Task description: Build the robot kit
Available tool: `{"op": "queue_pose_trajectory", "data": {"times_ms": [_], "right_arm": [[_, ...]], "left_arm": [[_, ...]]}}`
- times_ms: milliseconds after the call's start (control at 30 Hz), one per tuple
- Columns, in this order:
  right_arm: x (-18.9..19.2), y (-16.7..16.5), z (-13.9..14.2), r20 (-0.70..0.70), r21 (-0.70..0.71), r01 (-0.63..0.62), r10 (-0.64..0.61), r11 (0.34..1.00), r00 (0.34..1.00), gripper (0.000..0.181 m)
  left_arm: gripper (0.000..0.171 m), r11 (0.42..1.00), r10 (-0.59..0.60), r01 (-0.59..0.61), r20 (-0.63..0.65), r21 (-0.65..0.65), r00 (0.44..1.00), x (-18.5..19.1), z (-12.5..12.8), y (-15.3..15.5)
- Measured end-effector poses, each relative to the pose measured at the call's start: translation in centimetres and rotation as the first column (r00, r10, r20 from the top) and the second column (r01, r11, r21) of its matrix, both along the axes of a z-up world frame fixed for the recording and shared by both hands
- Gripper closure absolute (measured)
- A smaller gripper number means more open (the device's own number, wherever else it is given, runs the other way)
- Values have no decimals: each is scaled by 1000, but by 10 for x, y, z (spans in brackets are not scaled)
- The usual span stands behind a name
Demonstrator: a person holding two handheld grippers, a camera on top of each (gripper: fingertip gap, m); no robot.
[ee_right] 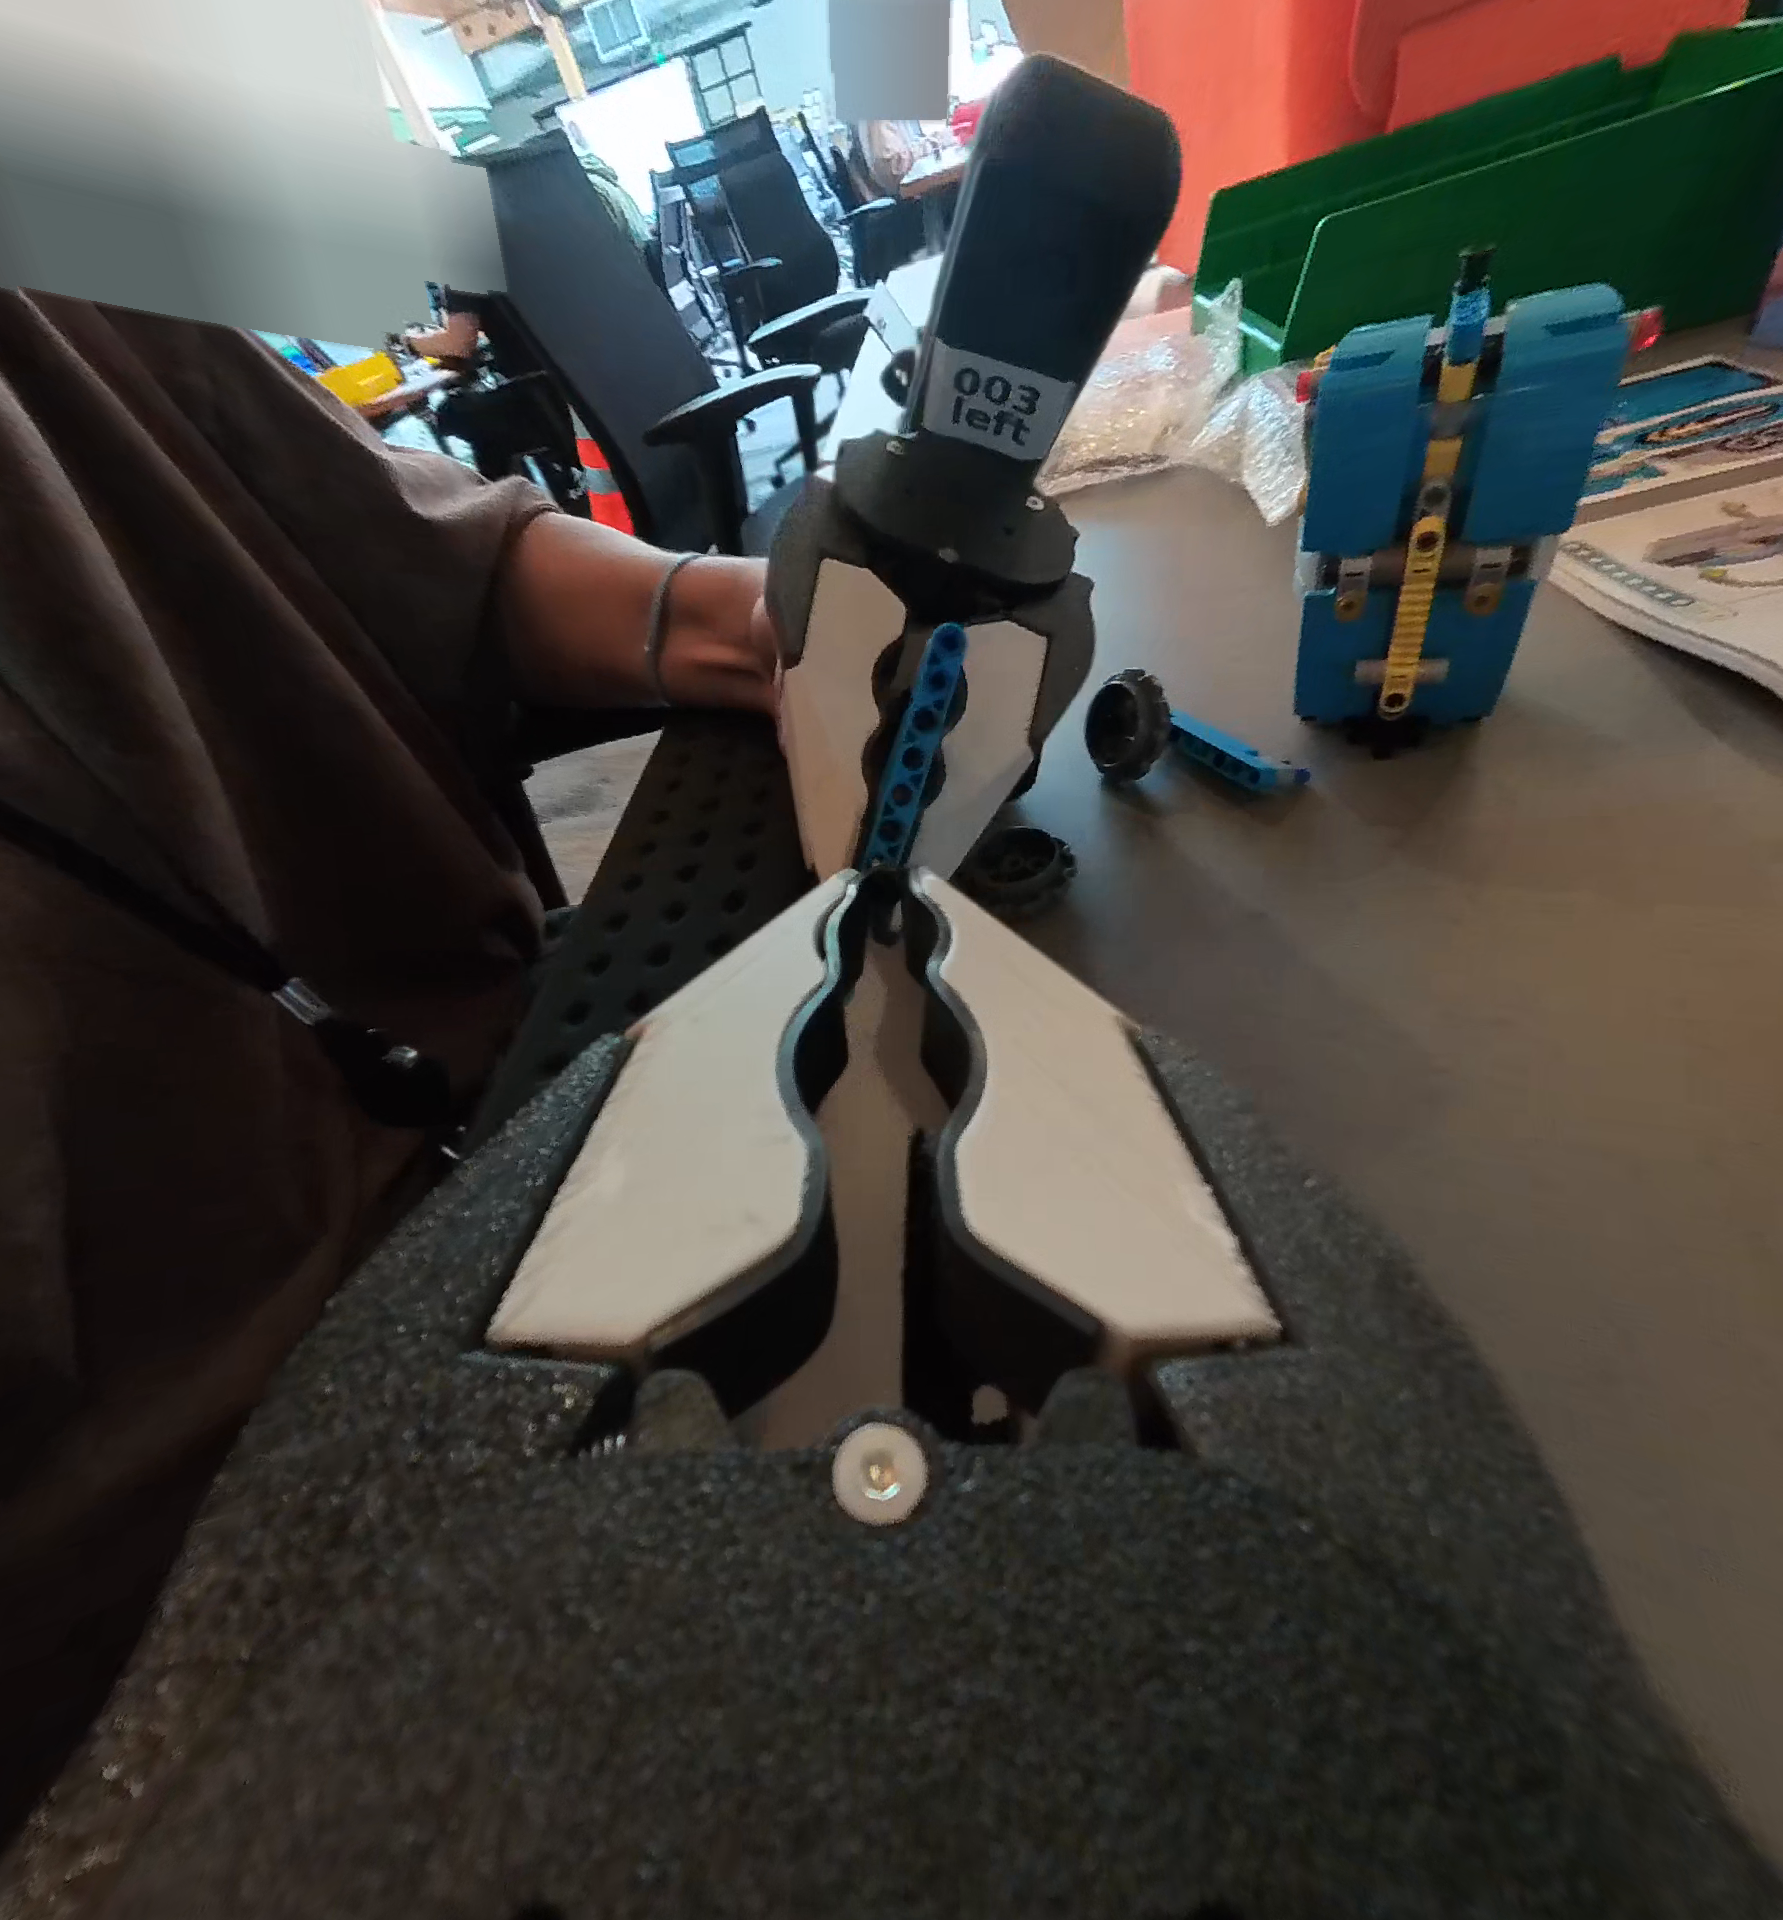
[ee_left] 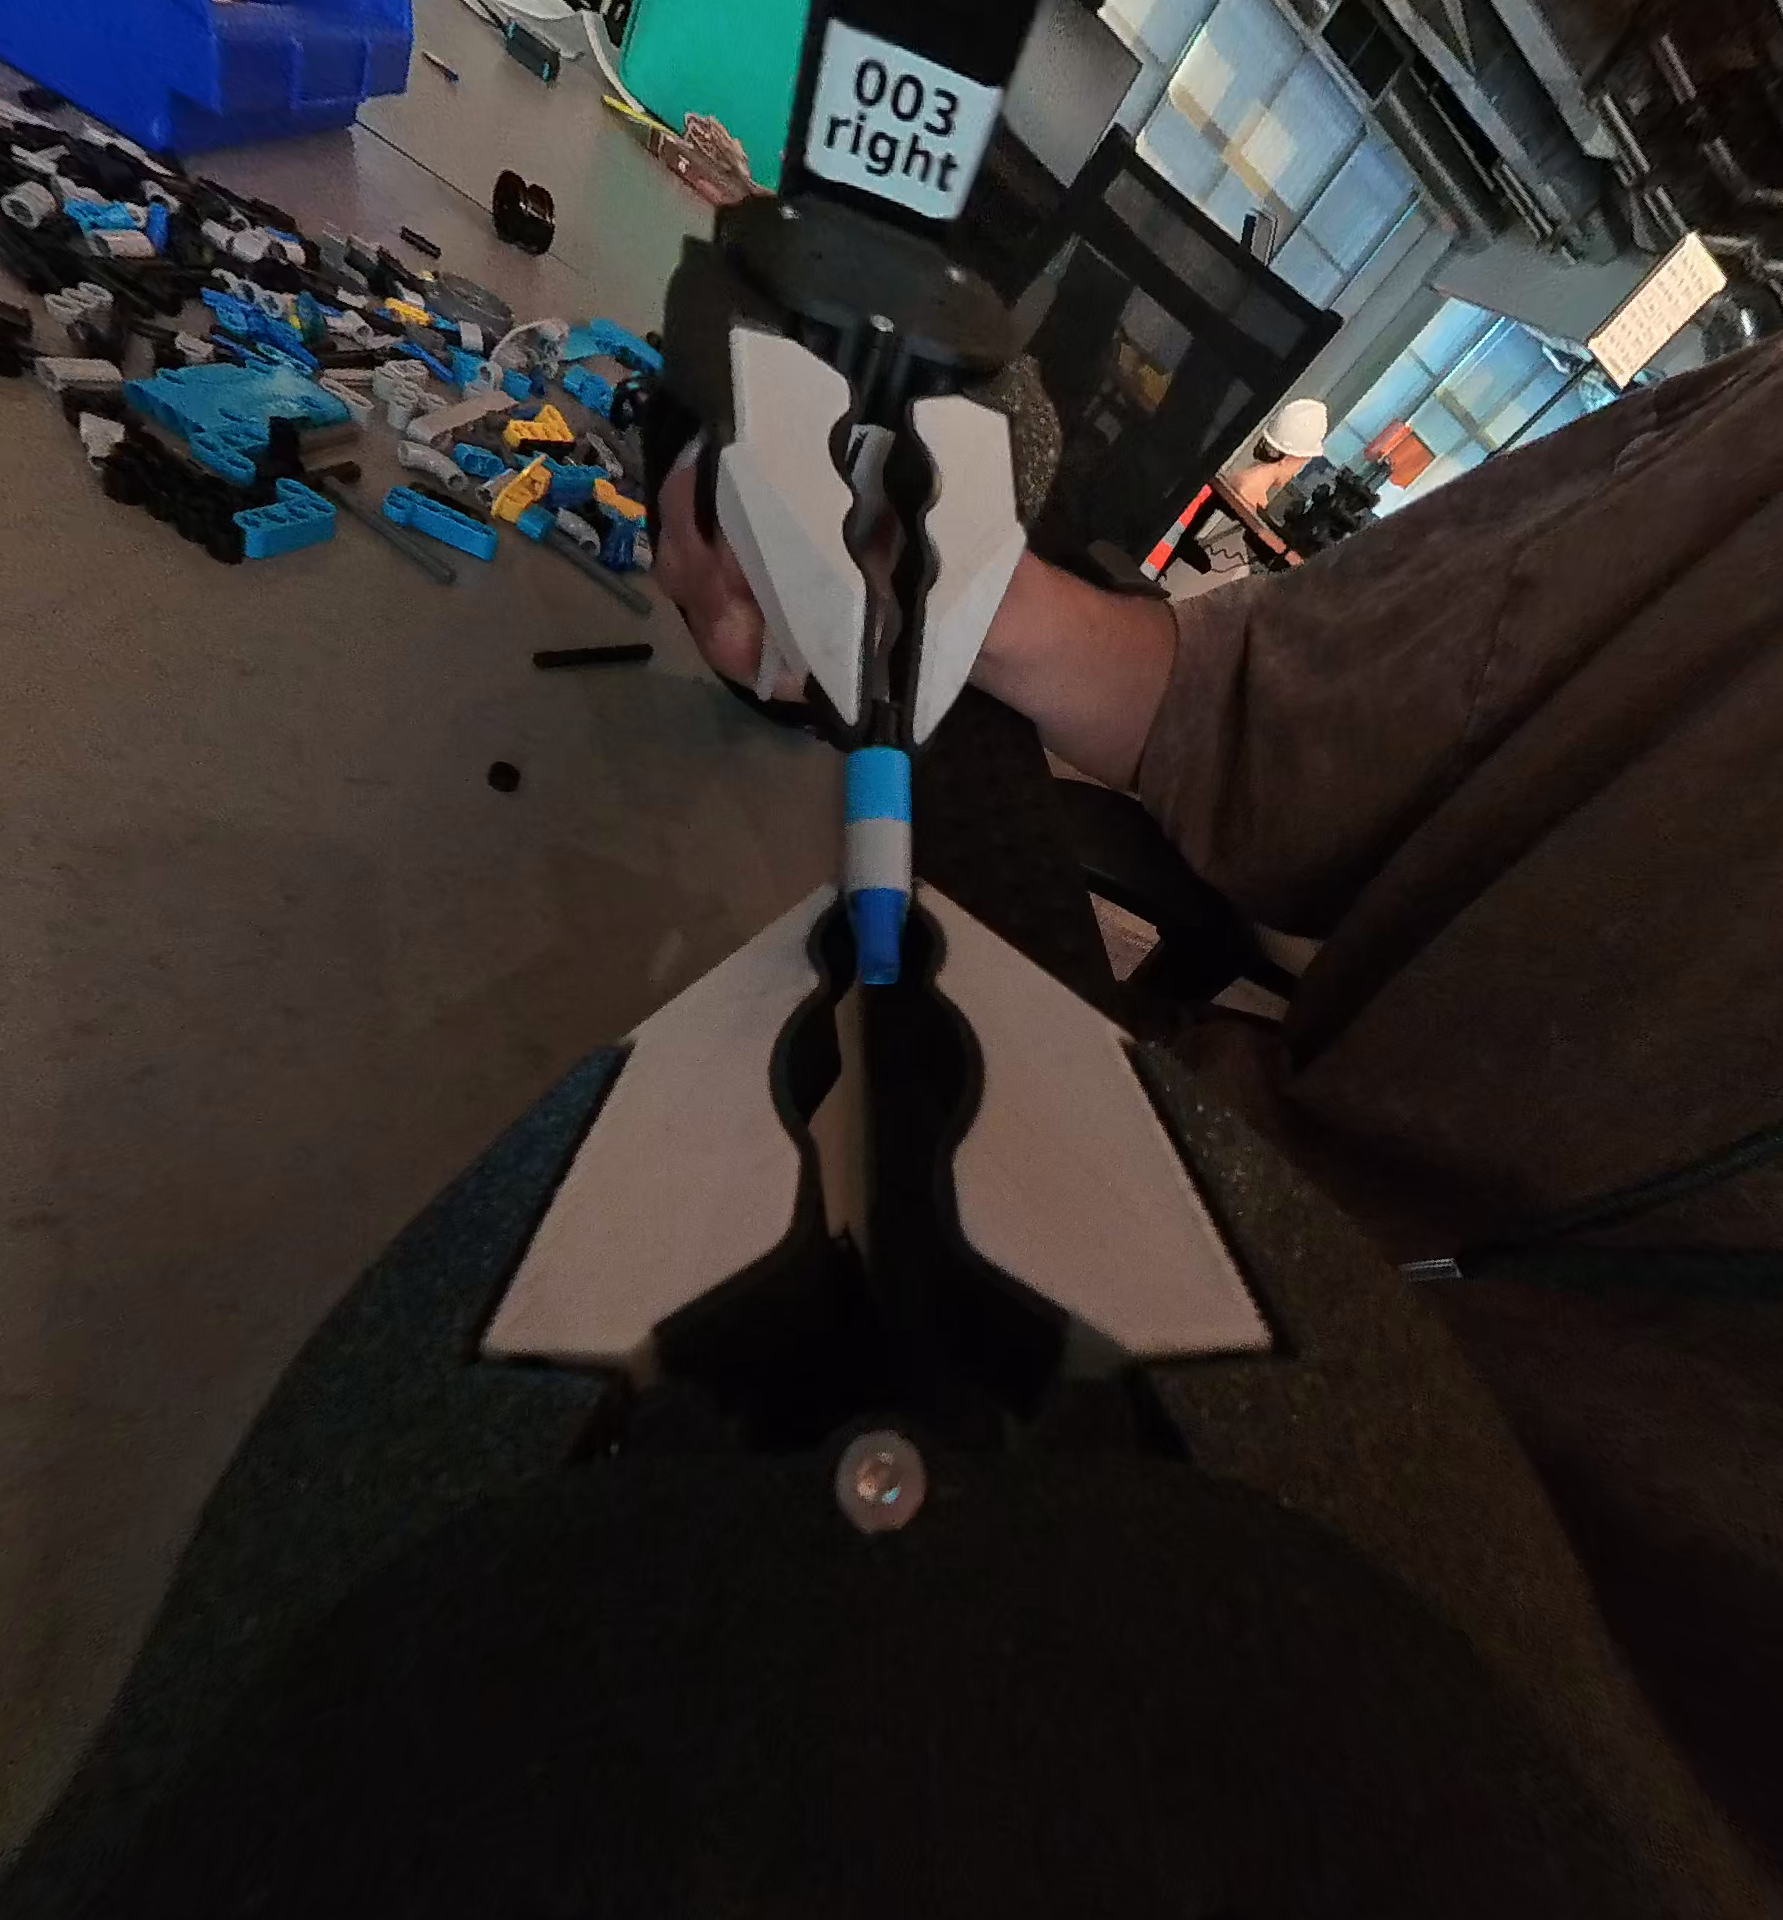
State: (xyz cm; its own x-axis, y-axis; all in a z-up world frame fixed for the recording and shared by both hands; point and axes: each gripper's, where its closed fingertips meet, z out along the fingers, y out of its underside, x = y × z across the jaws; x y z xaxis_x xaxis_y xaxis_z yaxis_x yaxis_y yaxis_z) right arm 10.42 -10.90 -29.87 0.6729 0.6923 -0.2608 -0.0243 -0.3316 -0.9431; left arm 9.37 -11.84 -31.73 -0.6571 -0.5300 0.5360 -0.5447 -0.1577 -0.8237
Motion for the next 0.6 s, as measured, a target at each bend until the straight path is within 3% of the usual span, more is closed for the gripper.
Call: {"op": "queue_pose_trajectory", "data": {"times_ms": [267, 600], "right_arm": [[-3, -3, -3, -78, -73, -62, 56, 995, 995, 176], [-19, 5, -10, -32, -75, -73, 71, 994, 997, 176]], "left_arm": [[166, 999, -4, 3, 21, 36, 1000, -2, -1, -3], [167, 999, 7, -9, 50, 45, 999, 0, 2, -5]]}}
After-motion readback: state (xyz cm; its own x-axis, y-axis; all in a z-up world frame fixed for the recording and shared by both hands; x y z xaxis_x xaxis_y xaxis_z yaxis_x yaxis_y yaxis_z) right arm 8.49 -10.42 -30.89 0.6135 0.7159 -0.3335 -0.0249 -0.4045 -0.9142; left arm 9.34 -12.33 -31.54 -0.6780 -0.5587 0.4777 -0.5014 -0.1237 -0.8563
